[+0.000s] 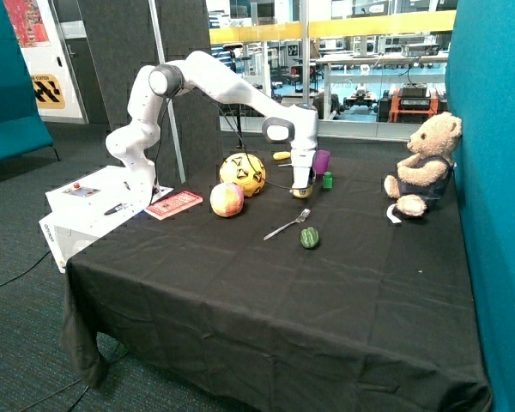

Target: Sort the balls from left to right in order of size

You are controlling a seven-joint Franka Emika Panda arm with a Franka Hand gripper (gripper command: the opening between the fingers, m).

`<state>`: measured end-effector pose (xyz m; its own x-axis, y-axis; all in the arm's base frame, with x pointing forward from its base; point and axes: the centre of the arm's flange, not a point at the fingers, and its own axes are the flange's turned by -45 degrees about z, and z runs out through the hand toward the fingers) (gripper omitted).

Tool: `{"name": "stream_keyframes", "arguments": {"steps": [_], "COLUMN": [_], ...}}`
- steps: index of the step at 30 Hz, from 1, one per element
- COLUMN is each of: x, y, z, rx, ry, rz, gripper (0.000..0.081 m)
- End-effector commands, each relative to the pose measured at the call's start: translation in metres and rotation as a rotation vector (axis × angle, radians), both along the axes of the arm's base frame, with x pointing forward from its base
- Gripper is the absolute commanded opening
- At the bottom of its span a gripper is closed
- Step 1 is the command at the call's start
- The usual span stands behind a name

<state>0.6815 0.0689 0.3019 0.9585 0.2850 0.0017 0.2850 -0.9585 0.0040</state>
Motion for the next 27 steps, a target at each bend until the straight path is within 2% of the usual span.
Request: {"name": "stream_keyframes", "arguments": {"steps": [1,12,27], "x": [-0.004,-0.009,-0.027], "y": [0.0,-0.006,-0.03], "z": [0.027,0.057,0.091], "rx": [0.0033,0.0033,0.0033], "ry": [0.0029,0.0029,0.0029], "rz": [0.031,0.05,0.059], "gripper": [0.0,0.0,0.0]}}
